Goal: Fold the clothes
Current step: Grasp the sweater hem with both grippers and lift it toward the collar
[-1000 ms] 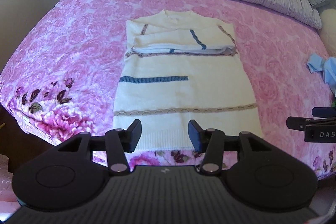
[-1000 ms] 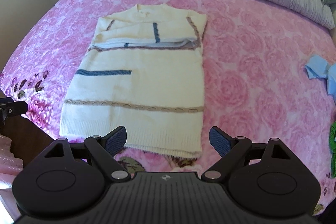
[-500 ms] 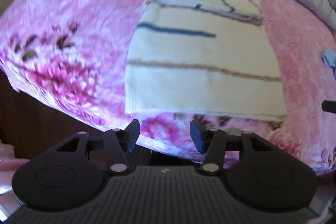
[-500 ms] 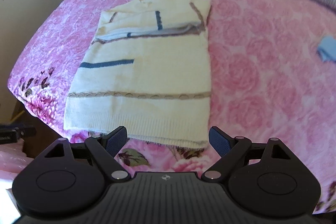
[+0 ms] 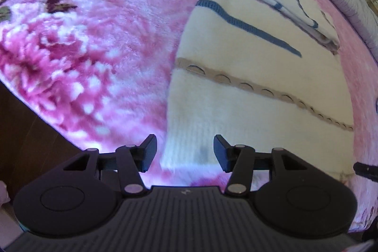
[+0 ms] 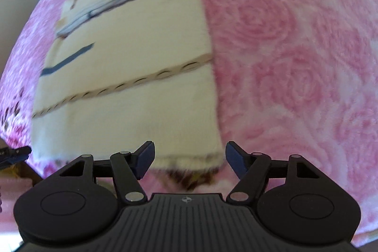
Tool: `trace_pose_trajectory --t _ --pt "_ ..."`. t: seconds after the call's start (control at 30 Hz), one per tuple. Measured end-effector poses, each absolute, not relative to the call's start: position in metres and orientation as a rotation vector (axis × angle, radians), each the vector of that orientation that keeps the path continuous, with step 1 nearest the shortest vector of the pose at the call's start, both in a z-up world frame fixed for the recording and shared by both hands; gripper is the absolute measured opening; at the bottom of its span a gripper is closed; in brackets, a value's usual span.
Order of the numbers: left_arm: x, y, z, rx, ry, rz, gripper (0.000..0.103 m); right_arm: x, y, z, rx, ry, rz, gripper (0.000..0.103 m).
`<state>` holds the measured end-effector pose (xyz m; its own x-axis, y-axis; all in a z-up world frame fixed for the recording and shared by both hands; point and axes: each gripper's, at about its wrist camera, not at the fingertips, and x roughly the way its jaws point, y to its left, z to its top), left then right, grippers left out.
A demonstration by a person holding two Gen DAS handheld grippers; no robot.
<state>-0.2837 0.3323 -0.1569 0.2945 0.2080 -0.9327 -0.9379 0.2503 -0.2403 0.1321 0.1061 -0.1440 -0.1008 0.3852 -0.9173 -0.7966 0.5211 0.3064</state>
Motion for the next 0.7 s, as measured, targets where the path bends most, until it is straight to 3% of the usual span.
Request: trace_pose_trajectory --t 0.13,0.27,0.33,0.37,0.4,0.47,0.5,0.53,0.6,0.67,0.7 --pt "-0.285 0.341 -0.177 -1.05 0.929 0.891 0.05 0.147 0.111 -0.166 -0.348 1.342 1.004 0.071" --pt "-0.294 0.343 -0.184 -1.103 0.854 0.862 0.057 0.155 0.113 -0.186 -0.339 1.383 0.969 0.071" --pt "-0.297 0.344 -0.182 -1.125 0.819 0.828 0.042 0.157 0.11 -0.19 -0.304 1.391 0.972 0.071" --pt "-0.298 0.345 -0.181 -1.127 0.811 0.805 0.027 0.158 0.11 -0.189 -0.291 1.396 0.983 0.069" --pt "-0.299 0.346 -0.18 -1.138 0.798 0.781 0.022 0.159 0.11 -0.188 -0.28 1.406 1.0 0.061" --pt "-0.3 0.349 -0.184 -1.153 0.793 0.77 0.022 0.16 0.111 -0.186 -0.254 1.442 1.053 0.038" --pt "-0.301 0.351 -0.186 -1.16 0.79 0.764 0.022 0.16 0.112 -0.186 -0.248 1.463 1.068 0.034" --pt "-0.301 0.352 -0.188 -1.17 0.784 0.758 0.024 0.16 0.112 -0.187 -0.254 1.467 1.075 0.034" --pt "-0.303 0.356 -0.195 -1.221 0.725 0.731 0.042 0.163 0.113 -0.192 -0.252 1.485 1.087 0.035" --pt "-0.305 0.358 -0.198 -1.246 0.695 0.716 0.045 0.172 0.111 -0.199 -0.175 1.514 1.083 0.038" --pt "-0.306 0.358 -0.198 -1.25 0.691 0.713 0.043 0.176 0.11 -0.203 -0.135 1.528 1.08 0.044"
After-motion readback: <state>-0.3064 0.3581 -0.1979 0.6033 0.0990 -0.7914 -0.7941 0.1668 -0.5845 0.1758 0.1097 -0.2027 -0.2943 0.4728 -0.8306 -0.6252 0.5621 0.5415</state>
